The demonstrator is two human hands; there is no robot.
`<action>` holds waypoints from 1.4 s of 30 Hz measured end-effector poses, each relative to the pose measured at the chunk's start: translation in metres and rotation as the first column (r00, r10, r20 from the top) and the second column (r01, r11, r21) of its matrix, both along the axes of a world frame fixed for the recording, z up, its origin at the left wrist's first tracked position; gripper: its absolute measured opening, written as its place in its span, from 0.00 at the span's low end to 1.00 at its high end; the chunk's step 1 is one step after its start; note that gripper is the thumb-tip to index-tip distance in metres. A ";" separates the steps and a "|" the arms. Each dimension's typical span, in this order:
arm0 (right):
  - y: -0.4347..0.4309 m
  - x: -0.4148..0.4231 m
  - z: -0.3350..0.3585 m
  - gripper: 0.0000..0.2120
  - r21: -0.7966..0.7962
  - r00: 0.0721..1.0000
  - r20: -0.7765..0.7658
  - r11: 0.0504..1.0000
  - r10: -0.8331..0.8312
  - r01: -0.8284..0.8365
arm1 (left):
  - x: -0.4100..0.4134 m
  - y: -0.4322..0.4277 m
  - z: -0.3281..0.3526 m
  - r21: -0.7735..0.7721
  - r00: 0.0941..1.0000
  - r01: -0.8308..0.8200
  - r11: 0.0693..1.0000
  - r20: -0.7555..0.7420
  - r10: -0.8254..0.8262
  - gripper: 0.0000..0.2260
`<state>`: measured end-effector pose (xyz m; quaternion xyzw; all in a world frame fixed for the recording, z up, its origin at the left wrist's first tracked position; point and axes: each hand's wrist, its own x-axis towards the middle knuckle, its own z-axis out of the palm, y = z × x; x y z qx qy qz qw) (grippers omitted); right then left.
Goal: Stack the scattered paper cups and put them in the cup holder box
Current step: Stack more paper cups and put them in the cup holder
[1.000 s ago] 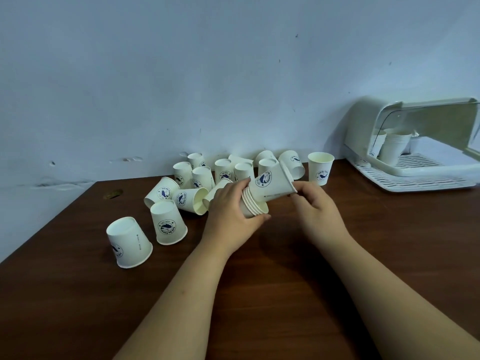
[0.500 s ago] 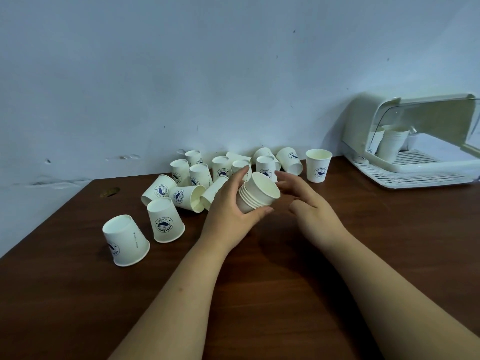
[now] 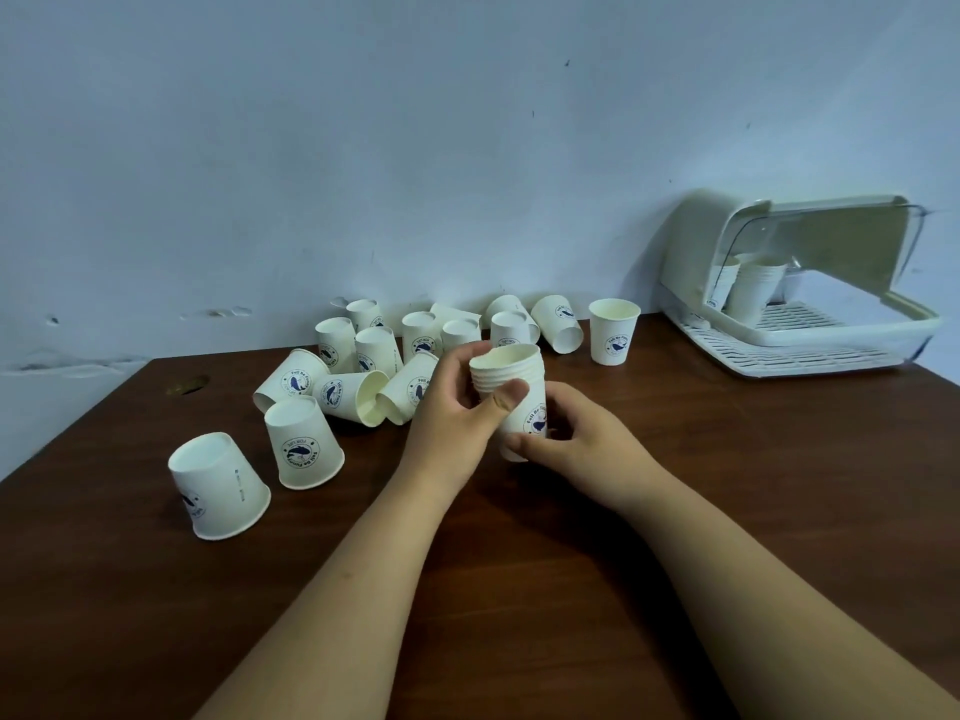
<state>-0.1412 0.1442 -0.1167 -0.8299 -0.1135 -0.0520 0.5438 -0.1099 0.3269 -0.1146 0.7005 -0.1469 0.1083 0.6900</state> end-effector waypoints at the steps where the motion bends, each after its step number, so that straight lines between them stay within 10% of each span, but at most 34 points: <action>1: -0.002 0.000 0.002 0.24 -0.009 0.999 0.000 0.999 -0.042 0.042 | 0.001 -0.004 0.002 0.006 1.000 0.019 1.000 -0.006 -0.019 0.29; 10: -0.082 0.007 0.044 0.26 -0.021 0.952 0.033 0.952 -0.305 0.306 | 0.036 -0.088 0.029 -0.059 0.964 0.210 0.976 -0.152 -0.217 0.28; 23: -0.284 0.077 0.102 0.31 -0.092 0.629 0.152 0.623 -0.762 0.777 | 0.097 -0.221 -0.012 0.630 0.980 0.192 0.752 -0.163 -0.114 0.05; 37: -0.361 0.218 0.073 0.52 -0.544 0.502 -0.042 0.441 -0.864 0.714 | 0.107 -0.231 -0.017 0.766 1.000 0.002 0.643 -0.012 0.011 0.04; 42: -0.415 0.286 0.042 0.45 -0.743 0.571 0.021 0.370 -0.820 0.558 | 0.108 -0.230 -0.019 0.766 1.000 -0.008 0.643 -0.009 0.023 0.04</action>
